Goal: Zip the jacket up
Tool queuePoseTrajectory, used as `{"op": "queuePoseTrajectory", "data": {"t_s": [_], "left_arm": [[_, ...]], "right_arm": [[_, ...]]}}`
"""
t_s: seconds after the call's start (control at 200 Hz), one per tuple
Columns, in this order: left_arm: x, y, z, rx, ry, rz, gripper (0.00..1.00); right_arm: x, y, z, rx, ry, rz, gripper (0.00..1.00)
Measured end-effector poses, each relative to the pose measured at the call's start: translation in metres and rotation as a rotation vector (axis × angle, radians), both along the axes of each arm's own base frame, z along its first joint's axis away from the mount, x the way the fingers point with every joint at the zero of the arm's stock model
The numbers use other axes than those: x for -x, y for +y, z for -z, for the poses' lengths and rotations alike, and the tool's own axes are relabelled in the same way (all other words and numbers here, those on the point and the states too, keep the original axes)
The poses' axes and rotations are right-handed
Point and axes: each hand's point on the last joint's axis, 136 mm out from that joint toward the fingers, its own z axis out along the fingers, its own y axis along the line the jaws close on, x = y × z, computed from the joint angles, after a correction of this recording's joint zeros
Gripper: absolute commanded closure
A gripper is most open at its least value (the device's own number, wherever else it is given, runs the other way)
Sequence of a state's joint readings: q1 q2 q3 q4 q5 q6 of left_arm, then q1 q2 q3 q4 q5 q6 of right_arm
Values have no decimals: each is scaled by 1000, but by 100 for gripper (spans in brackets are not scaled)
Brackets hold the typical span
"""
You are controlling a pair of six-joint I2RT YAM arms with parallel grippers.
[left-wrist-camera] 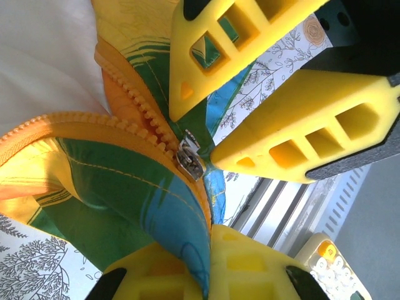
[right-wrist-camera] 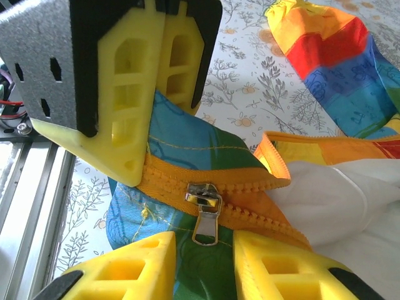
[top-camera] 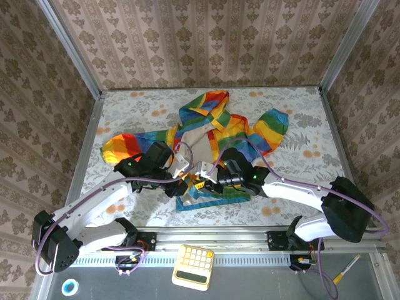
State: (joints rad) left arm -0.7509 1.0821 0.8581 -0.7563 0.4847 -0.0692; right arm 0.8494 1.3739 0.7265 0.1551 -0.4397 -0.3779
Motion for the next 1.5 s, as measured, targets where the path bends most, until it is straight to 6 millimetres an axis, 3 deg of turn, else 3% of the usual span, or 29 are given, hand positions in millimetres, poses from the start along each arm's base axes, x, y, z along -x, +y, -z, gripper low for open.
{"op": "queuePoseTrajectory", "data": {"t_s": [0.2, 0.585, 0.775, 0.89, 1.07, 1.135, 1.405, 1.5], "left_arm": [[0, 2, 1, -7, 9, -6, 100], [-1, 6, 3, -23, 13, -18, 100], [-1, 6, 3, -23, 10, -20, 100], [-1, 6, 3, -23, 10, -18, 100], [-1, 6, 3, -23, 10, -18, 100], [-1, 6, 3, -23, 11, -18, 100], [1, 6, 1, -29, 17, -10, 100], [0, 9, -2, -46, 23, -6, 100]], "right_arm": [[-1, 4, 6, 13, -3, -12, 68], [-5, 9, 4, 11, -17, -12, 92], [-6, 9, 3, 9, -22, 2, 95], [-7, 9, 3, 4, -35, 18, 90], [-7, 11, 2, -6, -46, 27, 65], [-8, 11, 1, -6, -50, 29, 61], [-8, 13, 0, -17, -69, 24, 60], [-10, 16, -2, -30, -85, 21, 67]]}}
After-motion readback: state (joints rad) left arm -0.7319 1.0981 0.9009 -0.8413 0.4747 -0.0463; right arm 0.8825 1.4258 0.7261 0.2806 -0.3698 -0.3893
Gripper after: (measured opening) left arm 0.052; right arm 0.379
